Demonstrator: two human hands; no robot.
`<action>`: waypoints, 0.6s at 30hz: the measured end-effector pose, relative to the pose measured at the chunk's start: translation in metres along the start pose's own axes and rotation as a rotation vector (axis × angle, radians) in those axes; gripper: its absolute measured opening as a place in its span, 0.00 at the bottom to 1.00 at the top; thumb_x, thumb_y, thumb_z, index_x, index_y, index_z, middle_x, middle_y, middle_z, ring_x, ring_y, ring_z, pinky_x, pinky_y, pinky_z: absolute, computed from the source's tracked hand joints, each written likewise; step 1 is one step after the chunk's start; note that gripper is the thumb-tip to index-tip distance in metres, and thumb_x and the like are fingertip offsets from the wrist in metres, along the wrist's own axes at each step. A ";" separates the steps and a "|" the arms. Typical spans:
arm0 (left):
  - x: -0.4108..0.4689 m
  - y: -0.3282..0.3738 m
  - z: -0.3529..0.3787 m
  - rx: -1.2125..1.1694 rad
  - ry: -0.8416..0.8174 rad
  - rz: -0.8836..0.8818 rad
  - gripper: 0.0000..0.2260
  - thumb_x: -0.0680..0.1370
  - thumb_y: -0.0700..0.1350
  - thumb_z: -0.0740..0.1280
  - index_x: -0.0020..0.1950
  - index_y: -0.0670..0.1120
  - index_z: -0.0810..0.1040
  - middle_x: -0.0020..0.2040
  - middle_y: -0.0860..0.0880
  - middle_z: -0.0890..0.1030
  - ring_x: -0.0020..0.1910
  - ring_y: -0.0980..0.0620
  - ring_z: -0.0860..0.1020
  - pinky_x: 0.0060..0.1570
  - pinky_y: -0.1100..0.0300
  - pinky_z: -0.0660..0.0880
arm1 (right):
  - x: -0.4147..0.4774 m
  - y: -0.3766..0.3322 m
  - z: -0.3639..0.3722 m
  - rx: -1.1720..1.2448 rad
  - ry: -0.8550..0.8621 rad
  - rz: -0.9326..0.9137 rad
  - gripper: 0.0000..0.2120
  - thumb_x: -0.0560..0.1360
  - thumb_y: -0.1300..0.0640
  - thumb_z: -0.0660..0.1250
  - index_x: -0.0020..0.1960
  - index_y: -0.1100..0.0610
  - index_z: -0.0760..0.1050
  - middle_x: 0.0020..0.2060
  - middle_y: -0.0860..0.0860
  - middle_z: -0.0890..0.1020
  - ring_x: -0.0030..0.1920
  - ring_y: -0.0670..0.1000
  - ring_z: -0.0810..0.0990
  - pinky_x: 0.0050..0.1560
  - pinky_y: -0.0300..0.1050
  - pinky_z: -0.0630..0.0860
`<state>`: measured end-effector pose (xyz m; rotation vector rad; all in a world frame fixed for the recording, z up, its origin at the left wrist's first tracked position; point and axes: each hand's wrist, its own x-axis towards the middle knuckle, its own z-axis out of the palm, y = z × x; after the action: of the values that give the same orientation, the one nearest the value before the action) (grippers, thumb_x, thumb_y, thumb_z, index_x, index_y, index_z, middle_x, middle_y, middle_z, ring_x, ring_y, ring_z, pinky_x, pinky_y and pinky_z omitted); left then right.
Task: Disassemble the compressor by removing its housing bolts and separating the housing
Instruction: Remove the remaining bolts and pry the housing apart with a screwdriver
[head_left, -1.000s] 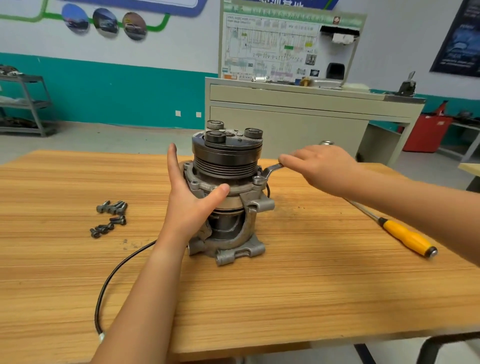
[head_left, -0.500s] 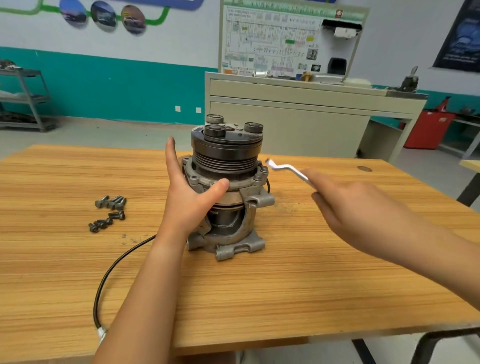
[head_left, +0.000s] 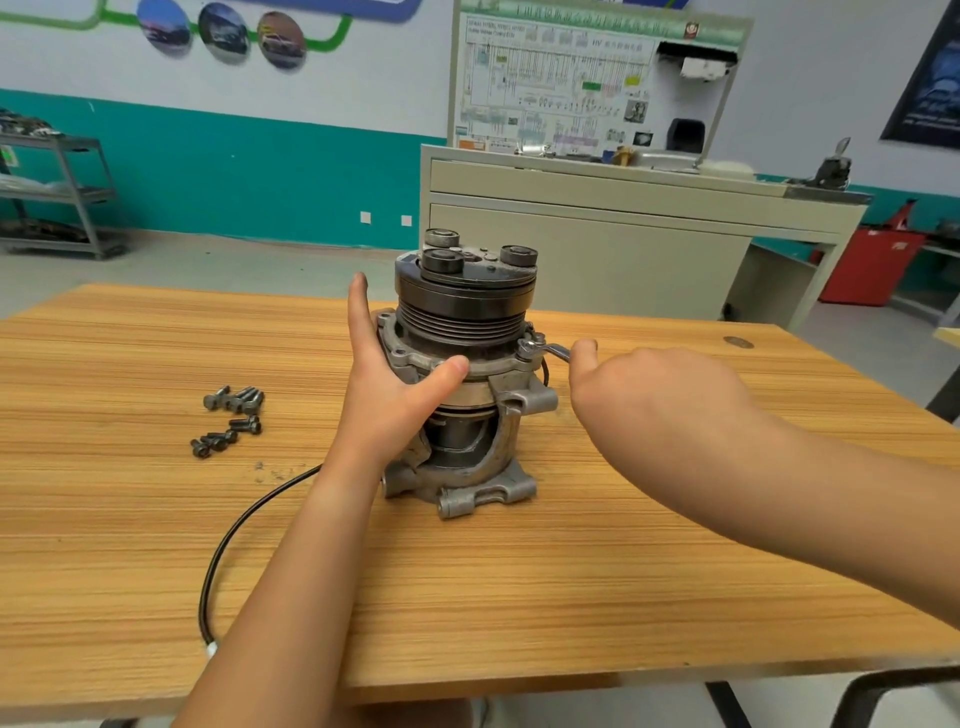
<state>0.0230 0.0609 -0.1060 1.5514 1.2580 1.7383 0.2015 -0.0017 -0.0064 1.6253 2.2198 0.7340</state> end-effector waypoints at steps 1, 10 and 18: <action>0.000 -0.001 0.000 0.003 -0.001 0.004 0.47 0.69 0.51 0.73 0.74 0.64 0.41 0.64 0.60 0.61 0.65 0.59 0.63 0.59 0.62 0.62 | 0.001 0.002 -0.001 -0.038 -0.002 -0.014 0.33 0.73 0.71 0.56 0.73 0.67 0.43 0.30 0.57 0.66 0.25 0.52 0.60 0.21 0.43 0.58; 0.000 0.001 0.000 0.018 0.003 -0.011 0.47 0.65 0.56 0.71 0.73 0.65 0.42 0.69 0.57 0.61 0.65 0.60 0.62 0.60 0.61 0.61 | 0.019 0.034 0.011 -0.165 0.156 -0.208 0.21 0.78 0.61 0.51 0.70 0.58 0.53 0.28 0.48 0.66 0.26 0.48 0.64 0.22 0.41 0.59; -0.001 0.001 -0.001 0.021 0.010 -0.015 0.47 0.66 0.55 0.72 0.74 0.64 0.42 0.64 0.60 0.61 0.65 0.59 0.64 0.60 0.61 0.62 | 0.083 0.076 0.028 -0.133 0.314 -0.341 0.22 0.76 0.65 0.54 0.68 0.52 0.56 0.44 0.51 0.78 0.36 0.51 0.76 0.37 0.43 0.73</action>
<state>0.0229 0.0592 -0.1053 1.5431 1.2937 1.7309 0.2497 0.1006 0.0178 1.0888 2.5089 1.0668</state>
